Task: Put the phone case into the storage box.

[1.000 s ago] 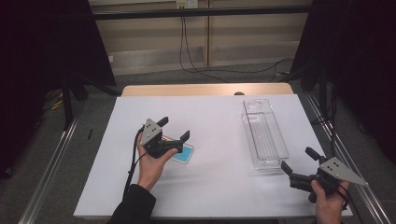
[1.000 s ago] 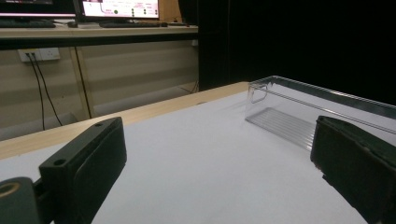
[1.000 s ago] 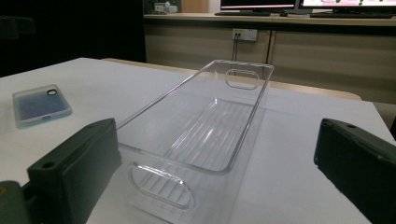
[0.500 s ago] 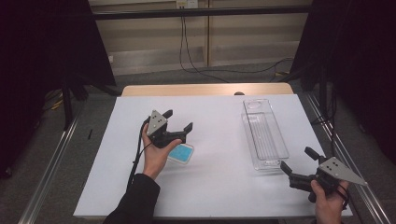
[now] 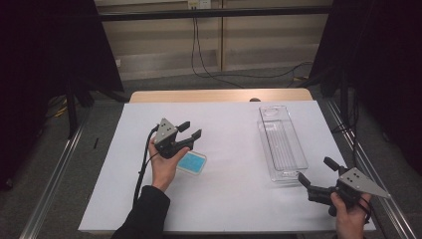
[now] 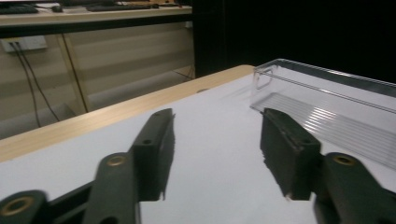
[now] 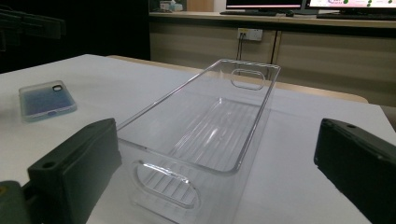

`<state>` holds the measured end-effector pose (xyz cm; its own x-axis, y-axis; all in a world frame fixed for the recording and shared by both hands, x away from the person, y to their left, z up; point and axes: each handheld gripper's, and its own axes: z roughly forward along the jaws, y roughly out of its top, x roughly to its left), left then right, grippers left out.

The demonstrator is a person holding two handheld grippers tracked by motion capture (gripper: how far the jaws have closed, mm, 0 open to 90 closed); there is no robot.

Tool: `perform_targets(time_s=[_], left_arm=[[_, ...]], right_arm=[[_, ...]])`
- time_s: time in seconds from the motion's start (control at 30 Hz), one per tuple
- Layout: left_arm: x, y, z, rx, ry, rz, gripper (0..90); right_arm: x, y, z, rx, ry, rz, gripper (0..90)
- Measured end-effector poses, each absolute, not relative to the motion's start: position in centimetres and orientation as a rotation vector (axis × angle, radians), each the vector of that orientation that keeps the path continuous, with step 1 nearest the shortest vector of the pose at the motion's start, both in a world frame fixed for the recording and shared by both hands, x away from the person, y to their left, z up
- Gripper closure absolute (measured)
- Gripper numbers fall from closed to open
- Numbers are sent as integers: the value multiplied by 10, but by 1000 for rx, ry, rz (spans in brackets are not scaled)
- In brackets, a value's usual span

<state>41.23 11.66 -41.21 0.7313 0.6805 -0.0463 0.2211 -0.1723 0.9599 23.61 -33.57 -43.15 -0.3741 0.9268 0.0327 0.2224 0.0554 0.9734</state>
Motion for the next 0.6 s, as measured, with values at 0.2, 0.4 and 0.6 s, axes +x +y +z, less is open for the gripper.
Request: perform_targets(time_s=[0.2, 0.4, 0.6], left_arm=[[417, 116, -419, 1758, 747, 400, 682], [417, 116, -419, 1800, 746, 355, 844], [420, 118, -420, 1869, 760, 288, 900]], right_arm=[[236, -336, -432, 1163, 1681, 1362, 0], [236, -336, -432, 1162, 1683, 1364, 0], [236, -337, -432, 1167, 1673, 1363, 0]])
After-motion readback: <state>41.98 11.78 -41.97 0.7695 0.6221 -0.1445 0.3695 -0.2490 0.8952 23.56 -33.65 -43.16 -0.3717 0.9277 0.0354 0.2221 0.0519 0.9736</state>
